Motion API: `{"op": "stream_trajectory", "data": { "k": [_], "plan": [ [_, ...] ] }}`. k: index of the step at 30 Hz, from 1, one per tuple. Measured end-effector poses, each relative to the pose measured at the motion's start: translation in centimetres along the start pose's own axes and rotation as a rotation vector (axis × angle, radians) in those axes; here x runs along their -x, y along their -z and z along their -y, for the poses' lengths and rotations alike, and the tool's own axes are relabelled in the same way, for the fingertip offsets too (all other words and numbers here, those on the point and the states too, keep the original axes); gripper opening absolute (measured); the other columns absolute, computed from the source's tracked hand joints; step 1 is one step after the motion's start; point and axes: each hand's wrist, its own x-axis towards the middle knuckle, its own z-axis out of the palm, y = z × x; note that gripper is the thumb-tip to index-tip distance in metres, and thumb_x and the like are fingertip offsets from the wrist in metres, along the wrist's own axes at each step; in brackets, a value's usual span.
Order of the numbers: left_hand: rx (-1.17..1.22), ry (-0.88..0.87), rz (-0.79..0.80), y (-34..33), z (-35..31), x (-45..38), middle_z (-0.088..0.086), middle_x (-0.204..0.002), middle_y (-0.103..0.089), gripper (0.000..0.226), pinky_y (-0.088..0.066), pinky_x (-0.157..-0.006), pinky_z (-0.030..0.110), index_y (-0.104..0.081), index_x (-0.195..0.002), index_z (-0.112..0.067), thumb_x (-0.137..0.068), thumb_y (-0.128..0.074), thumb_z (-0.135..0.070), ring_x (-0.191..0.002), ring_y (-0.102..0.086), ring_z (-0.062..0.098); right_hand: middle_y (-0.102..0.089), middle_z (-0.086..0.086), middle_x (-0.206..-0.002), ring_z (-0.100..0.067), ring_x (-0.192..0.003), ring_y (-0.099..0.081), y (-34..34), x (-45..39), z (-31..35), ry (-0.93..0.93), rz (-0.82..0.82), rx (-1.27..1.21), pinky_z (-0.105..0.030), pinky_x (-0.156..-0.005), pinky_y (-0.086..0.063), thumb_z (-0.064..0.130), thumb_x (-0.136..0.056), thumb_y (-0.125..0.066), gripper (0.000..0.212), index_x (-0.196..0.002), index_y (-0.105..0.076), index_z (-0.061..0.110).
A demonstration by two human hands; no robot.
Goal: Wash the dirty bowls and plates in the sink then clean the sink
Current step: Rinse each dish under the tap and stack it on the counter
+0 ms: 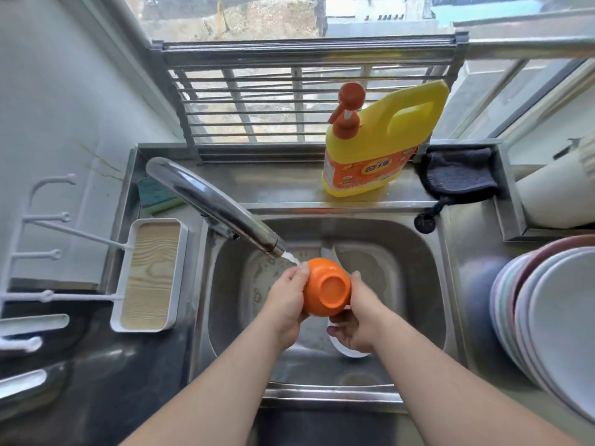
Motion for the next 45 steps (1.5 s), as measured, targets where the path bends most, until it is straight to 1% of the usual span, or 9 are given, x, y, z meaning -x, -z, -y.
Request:
{"op": "stream_trajectory", "data": {
  "k": [3, 6, 10, 13, 18, 25, 35, 40, 45],
  "plan": [
    [0.141, 0.107, 0.020, -0.6, -0.3, -0.4, 0.017, -0.121, -0.074, 0.028, -0.060, -0.086, 0.046, -0.064, -0.123, -0.013, -0.109, -0.054, -0.036, -0.112, -0.071, 0.034, -0.069, -0.015, -0.117, -0.032, -0.106, -0.064, 0.1, 0.1, -0.2, 0.031, 0.053, -0.221, -0.041, -0.090, -0.056, 0.072, -0.098, -0.048, 0.065, -0.118, -0.067, 0.013],
    [0.382, 0.247, 0.041, -0.4, -0.8, -0.9, 0.024, -0.119, -0.074, 0.039, -0.060, -0.088, 0.047, -0.063, -0.126, 0.001, -0.112, -0.049, -0.033, -0.112, -0.071, 0.035, -0.070, -0.012, -0.121, -0.028, -0.108, -0.065, -0.6, 0.3, 0.2, 0.027, 0.108, -0.377, -0.041, -0.081, -0.054, 0.061, -0.102, -0.052, 0.052, -0.125, -0.066, 0.017],
    [0.673, 0.334, 0.006, 1.1, -1.7, -1.0, 0.026, -0.102, -0.071, 0.034, -0.049, -0.096, 0.042, -0.060, -0.114, 0.010, -0.113, -0.044, -0.021, -0.095, -0.067, 0.031, -0.071, -0.007, -0.091, -0.023, -0.082, -0.066, -2.6, 0.6, 1.5, 0.055, 0.110, -0.397, -0.036, -0.061, -0.058, 0.050, -0.105, -0.054, 0.039, -0.111, -0.063, 0.012],
    [0.744, 0.333, -0.013, 3.0, -1.7, -1.5, 0.023, -0.101, -0.069, 0.027, -0.060, -0.081, 0.037, -0.062, -0.112, 0.009, -0.111, -0.049, -0.014, -0.093, -0.066, 0.026, -0.069, -0.006, -0.078, -0.022, -0.072, -0.067, -4.3, 0.7, 2.2, 0.088, 0.140, -0.331, -0.030, -0.052, -0.058, 0.044, -0.104, -0.059, 0.035, -0.109, -0.065, 0.010],
    [0.664, 0.433, -0.021, 5.9, -0.8, -2.2, 0.021, -0.103, -0.066, 0.026, -0.062, -0.052, 0.031, -0.065, -0.118, -0.004, -0.108, -0.053, -0.024, -0.087, -0.063, 0.027, -0.075, -0.012, -0.099, -0.028, -0.094, -0.072, -6.6, 1.3, 2.3, 0.194, 0.199, -0.134, -0.036, -0.076, -0.057, 0.033, -0.104, -0.063, 0.026, -0.120, -0.062, 0.013],
    [0.410, 0.455, 0.016, 4.6, -1.2, -0.6, 0.019, -0.111, -0.071, 0.038, -0.055, -0.077, 0.040, -0.068, -0.117, -0.011, -0.100, -0.059, -0.043, -0.096, -0.067, 0.033, -0.069, -0.007, -0.123, -0.022, -0.105, -0.064, -5.7, 2.5, -0.2, 0.342, 0.179, 0.125, -0.035, -0.077, -0.053, 0.023, -0.109, -0.050, 0.015, -0.116, -0.063, 0.024],
    [0.044, 0.325, 0.048, -0.7, -3.3, 0.4, 0.006, -0.088, -0.070, 0.024, -0.052, -0.069, 0.033, -0.068, -0.102, -0.018, -0.107, -0.054, -0.036, -0.082, -0.062, 0.021, -0.063, -0.019, -0.132, -0.044, -0.112, -0.066, 1.6, 4.0, 0.2, 0.184, 0.185, -0.335, -0.053, -0.076, -0.060, 0.048, -0.110, -0.042, 0.038, -0.139, -0.051, 0.024],
    [-0.079, 0.338, 0.102, -1.7, -4.1, 0.9, 0.016, -0.108, -0.076, 0.041, -0.060, -0.088, 0.048, -0.068, -0.121, -0.010, -0.106, -0.054, -0.046, -0.103, -0.069, 0.033, -0.063, -0.010, -0.129, -0.038, -0.110, -0.068, 0.8, 5.4, -0.3, 0.349, 0.112, -0.155, -0.052, -0.085, -0.057, 0.048, -0.109, -0.044, 0.028, -0.130, -0.055, 0.033],
    [-0.125, 0.493, 0.157, -0.1, -5.6, 0.2, 0.022, -0.110, -0.073, 0.052, -0.049, -0.101, 0.065, -0.065, -0.121, -0.013, -0.095, -0.062, -0.059, -0.102, -0.069, 0.041, -0.061, -0.001, -0.101, -0.022, -0.096, -0.059, -1.6, 5.7, -1.2, 0.826, -0.107, 0.403, -0.036, -0.086, -0.050, 0.030, -0.103, -0.060, 0.022, -0.082, -0.069, 0.030]
  ]
}}
